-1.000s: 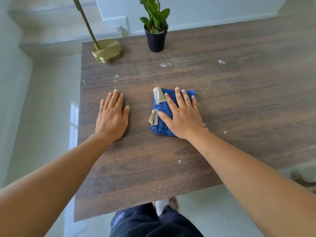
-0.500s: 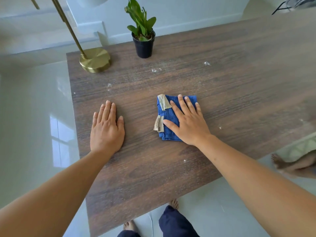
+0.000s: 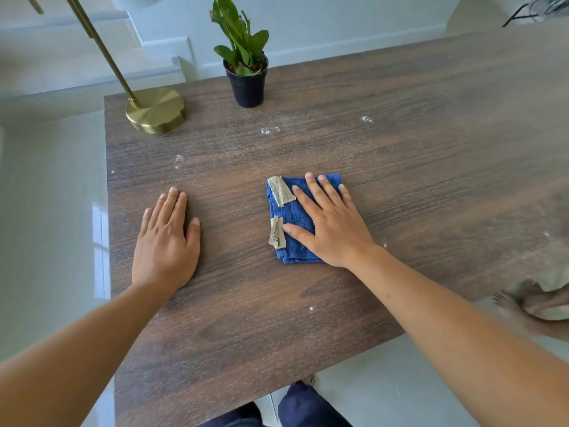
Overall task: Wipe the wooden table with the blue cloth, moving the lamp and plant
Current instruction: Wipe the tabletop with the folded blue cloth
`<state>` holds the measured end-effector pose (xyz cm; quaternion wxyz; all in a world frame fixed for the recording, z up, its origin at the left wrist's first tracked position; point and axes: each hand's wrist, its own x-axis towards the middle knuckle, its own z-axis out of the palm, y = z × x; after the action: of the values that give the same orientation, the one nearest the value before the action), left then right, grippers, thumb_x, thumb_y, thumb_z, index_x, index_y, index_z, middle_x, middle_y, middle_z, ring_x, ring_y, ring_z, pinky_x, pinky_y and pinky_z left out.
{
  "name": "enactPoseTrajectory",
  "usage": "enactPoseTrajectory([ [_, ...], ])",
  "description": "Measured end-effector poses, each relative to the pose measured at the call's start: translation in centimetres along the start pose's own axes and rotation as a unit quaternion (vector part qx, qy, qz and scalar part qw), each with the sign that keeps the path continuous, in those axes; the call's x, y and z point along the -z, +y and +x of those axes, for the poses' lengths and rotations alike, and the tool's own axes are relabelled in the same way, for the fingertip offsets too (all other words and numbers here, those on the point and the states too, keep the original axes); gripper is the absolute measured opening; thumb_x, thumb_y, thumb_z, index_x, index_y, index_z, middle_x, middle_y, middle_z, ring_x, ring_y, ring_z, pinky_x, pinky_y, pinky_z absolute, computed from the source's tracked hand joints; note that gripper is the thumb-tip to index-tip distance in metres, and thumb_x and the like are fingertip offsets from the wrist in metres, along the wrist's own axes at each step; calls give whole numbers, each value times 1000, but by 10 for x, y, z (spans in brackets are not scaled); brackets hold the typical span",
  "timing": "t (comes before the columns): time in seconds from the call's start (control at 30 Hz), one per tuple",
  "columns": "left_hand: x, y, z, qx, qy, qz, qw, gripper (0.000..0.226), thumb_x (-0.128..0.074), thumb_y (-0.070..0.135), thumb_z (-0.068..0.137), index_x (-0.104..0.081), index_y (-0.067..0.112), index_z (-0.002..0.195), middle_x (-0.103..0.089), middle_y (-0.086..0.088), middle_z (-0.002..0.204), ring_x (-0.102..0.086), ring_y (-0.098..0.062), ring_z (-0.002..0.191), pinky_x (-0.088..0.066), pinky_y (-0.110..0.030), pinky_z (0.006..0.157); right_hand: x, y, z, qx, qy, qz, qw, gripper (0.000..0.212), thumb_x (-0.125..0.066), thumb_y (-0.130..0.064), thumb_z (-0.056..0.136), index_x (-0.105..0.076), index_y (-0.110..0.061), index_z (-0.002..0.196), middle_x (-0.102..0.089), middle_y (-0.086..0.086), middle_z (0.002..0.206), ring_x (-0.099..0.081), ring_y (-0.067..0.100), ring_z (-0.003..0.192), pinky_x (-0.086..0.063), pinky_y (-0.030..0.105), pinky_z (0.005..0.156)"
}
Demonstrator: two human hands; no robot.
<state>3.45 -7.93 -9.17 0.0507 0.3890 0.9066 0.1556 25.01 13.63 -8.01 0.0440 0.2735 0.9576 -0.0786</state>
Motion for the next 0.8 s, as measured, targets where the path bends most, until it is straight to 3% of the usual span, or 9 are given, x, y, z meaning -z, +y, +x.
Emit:
enactPoseTrajectory([
  [0.37,0,0,2,5,3,5,1000,58,-32,40,106,-21,17,158,-12,4,166,-3,-7,153,-2,-33,125,5,21,8,30,-7,-4,1000,89,-4,-81,88,0,-29,160,14,-3,167,15,16,153,3,47,124],
  [0.6,-1,0,2,2,4,10,1000,60,-29,43,105,-22,16,158,-13,3,166,-4,-9,153,-3,-36,125,18,98,-5,-59,-14,-25,998,98,6,-83,81,-1,-25,160,12,-2,167,13,15,153,5,43,124],
  [0.8,-1,1,2,3,5,8,1000,58,-32,40,106,-22,15,158,-14,3,166,-4,-8,153,-1,-33,125,15,91,-15,-78,-20,-18,997,96,2,-84,81,3,-28,159,14,4,166,14,20,153,4,47,124],
])
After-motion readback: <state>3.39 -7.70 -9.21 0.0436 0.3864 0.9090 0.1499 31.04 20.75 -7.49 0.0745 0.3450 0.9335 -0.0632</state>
